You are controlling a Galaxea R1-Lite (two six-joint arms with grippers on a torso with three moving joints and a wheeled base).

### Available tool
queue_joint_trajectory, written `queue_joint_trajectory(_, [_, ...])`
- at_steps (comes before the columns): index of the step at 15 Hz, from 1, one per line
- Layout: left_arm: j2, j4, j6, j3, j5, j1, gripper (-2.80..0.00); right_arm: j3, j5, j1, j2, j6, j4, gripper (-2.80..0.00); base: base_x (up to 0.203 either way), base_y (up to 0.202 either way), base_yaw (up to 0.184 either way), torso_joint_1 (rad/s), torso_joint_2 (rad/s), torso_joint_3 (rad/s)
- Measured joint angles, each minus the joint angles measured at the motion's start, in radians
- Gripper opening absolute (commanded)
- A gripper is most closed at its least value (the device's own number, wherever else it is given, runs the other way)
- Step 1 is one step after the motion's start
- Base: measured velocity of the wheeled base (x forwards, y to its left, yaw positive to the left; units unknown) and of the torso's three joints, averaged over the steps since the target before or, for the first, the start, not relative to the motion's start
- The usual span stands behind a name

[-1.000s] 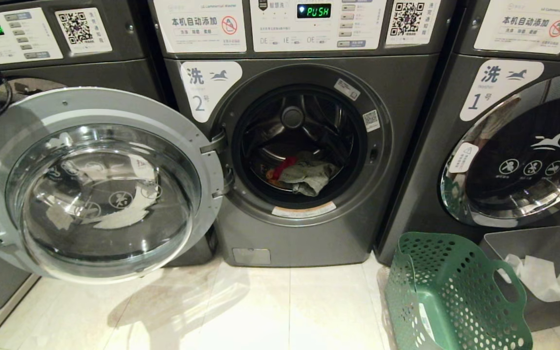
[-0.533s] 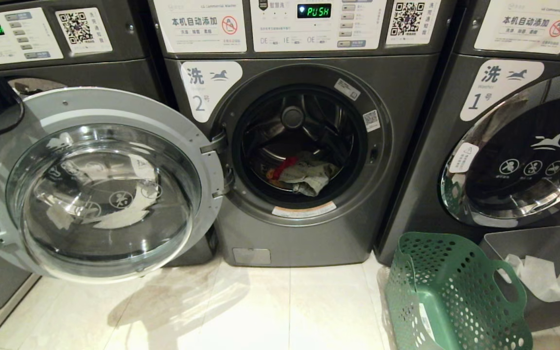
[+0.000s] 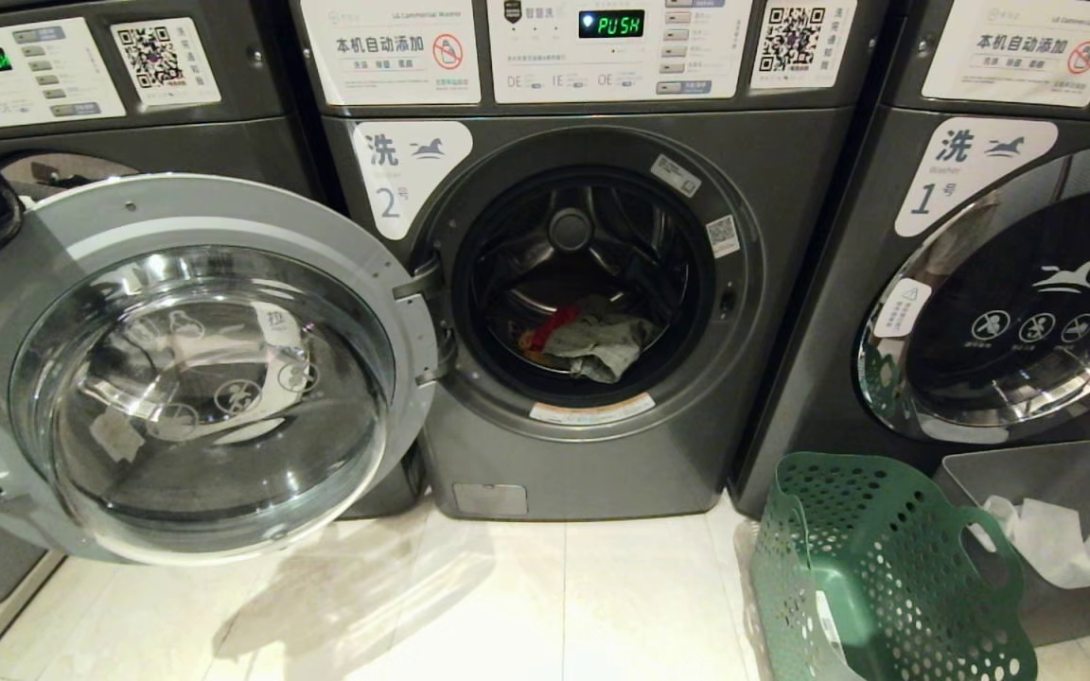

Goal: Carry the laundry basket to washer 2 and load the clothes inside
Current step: Close the washing machine door with the left hand

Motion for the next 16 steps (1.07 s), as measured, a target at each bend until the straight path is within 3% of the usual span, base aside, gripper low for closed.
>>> queue_joint_trajectory(5, [-0.095,0.266,-0.004,0.002,-0.087,-0.014,-2.8,0.0,0.0,0.0,0.0,0.0,0.0,-2.8,0.0,0.0,0.0,0.0,0.0,0.0])
queue_joint_trajectory(9, [-0.197,0.529,-0.008,0.002,-0.199,-0.065,-2.8,0.0,0.0,0.0,0.0,-0.001,0.0,-2.8,0.0,0.0,0.0,0.0,0.0,0.0])
queue_joint_trajectory(13, [-0.266,0.607,-0.009,0.001,-0.207,-0.152,-2.8,0.0,0.0,0.0,0.0,-0.001,0.0,-2.8,0.0,0.0,0.0,0.0,0.0,0.0])
queue_joint_trajectory(16, [-0.313,0.678,-0.012,0.005,-0.202,-0.263,-2.8,0.0,0.0,0.0,0.0,-0.001,0.0,-2.8,0.0,0.0,0.0,0.0,0.0,0.0])
